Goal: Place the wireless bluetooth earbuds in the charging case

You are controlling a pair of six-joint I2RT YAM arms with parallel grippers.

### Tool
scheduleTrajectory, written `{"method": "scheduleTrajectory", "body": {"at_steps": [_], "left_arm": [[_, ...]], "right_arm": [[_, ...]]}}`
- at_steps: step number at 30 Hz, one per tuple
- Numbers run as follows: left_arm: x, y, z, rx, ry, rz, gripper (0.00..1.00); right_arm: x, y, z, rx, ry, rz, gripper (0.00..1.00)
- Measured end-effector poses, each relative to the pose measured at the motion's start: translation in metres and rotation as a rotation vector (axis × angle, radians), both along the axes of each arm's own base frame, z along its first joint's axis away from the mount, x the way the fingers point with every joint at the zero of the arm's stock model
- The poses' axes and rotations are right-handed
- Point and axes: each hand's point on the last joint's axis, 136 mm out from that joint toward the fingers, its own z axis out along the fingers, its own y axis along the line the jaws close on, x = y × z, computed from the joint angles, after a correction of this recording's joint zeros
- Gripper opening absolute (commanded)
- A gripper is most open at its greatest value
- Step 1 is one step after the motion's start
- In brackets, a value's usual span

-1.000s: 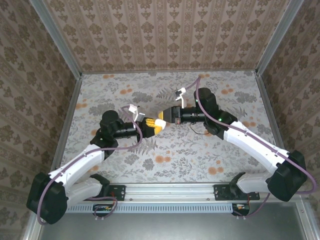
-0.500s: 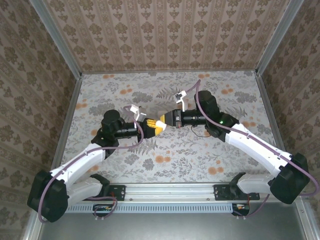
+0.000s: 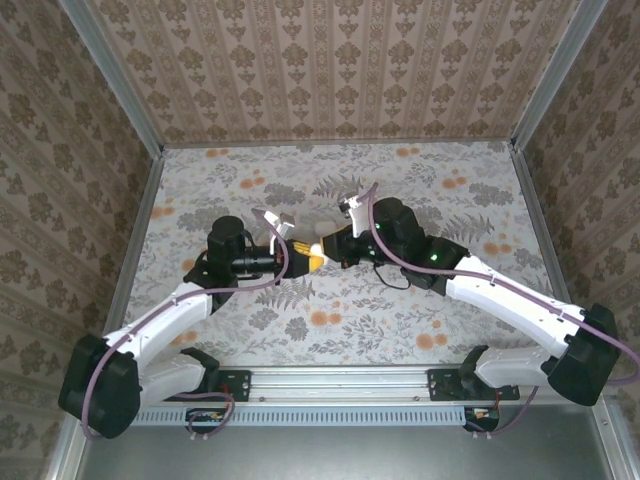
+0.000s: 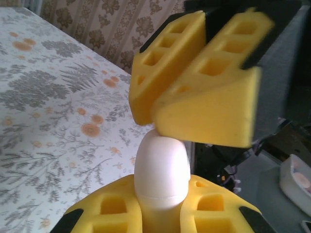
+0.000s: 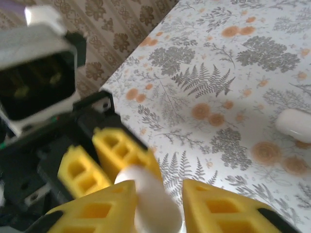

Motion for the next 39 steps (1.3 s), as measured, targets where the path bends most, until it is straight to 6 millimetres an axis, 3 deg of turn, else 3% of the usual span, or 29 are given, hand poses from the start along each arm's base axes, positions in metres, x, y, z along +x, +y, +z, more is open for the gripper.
{"method": "scheduleTrajectory", "body": {"at_steps": [4,8,10,12,15,18,23,26,31,39], "left_arm": [[0.019,0.009,-0.010,0.029,-0.048,0.108,0.03],[0.020,0.010,-0.048,0.105,-0.017,0.146,0.05],[0.019,0.006,-0.072,0.158,0.018,0.145,0.08],[0.020,0.002,-0.097,0.215,0.062,0.150,0.09],[0.026,0.002,-0.137,0.311,0.141,0.181,0.12],[0.034,0.004,-0.170,0.401,0.217,0.209,0.14],[0.043,0.003,-0.201,0.480,0.289,0.231,0.23],[0.047,0.005,-0.209,0.505,0.313,0.247,0.29],[0.051,0.009,-0.210,0.556,0.317,0.281,0.54],[0.066,0.035,-0.176,0.670,0.213,0.390,0.77]], "right_arm": [[-0.007,-0.031,0.015,-0.018,-0.038,-0.062,0.65],[0.005,-0.087,0.040,0.011,-0.128,-0.240,0.80],[0.009,-0.107,0.038,-0.002,-0.149,-0.315,0.85],[0.012,-0.124,0.026,-0.042,-0.153,-0.384,0.90],[0.020,-0.150,-0.010,-0.140,-0.112,-0.488,1.00],[0.025,-0.176,-0.041,-0.228,-0.067,-0.584,1.00],[0.030,-0.216,-0.071,-0.327,-0.043,-0.738,1.00],[0.032,-0.241,-0.090,-0.378,-0.036,-0.826,1.00],[0.035,-0.273,-0.114,-0.469,-0.054,-0.909,1.00],[0.052,-0.320,-0.127,-0.521,-0.087,-1.050,1.00]]}}
